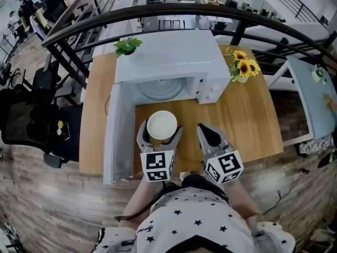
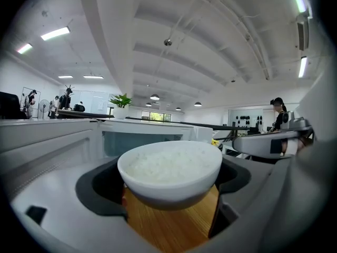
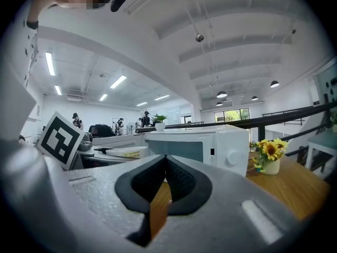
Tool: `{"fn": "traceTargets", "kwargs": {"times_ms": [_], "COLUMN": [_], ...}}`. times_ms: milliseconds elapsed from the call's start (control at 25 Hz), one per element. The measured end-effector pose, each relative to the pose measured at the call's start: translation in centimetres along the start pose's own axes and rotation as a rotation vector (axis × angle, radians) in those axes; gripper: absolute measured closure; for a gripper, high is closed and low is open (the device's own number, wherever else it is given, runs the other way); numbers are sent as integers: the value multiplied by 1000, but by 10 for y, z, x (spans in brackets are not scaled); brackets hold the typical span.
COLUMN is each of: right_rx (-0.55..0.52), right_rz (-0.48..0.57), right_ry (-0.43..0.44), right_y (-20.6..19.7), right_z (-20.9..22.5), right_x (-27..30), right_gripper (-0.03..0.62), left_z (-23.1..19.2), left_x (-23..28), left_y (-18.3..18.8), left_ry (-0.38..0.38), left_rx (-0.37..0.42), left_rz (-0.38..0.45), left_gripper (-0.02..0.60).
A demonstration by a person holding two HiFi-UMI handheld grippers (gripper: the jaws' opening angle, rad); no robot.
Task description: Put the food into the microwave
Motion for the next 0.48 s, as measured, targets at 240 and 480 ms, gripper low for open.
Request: {"fn": "traceTargets", "kwargs": {"times_ms": [240, 480], "right_rx": [-10, -5], "right_rz": [-9, -33], "right_ry": [30, 60], "right_y": [12, 11], "right_z": [22, 39], "right_x": [39, 71], "right_gripper": [588, 588], "left_z": [-16, -33], "left_x": [36, 67], "left_y": [9, 11], "left_ry": [28, 68], "left_rx": [-12, -31], "left_rz": [-1, -5], "left_gripper": [92, 92]}}
Point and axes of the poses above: the fingertips, and each gripper's own axes: x forward along the fingers, z to its right, y out of its top, the point moved 8 cm from there along -x, backward along the fingers, and after that the axes turned 13 degrees about -y, right-handed, at the moved point
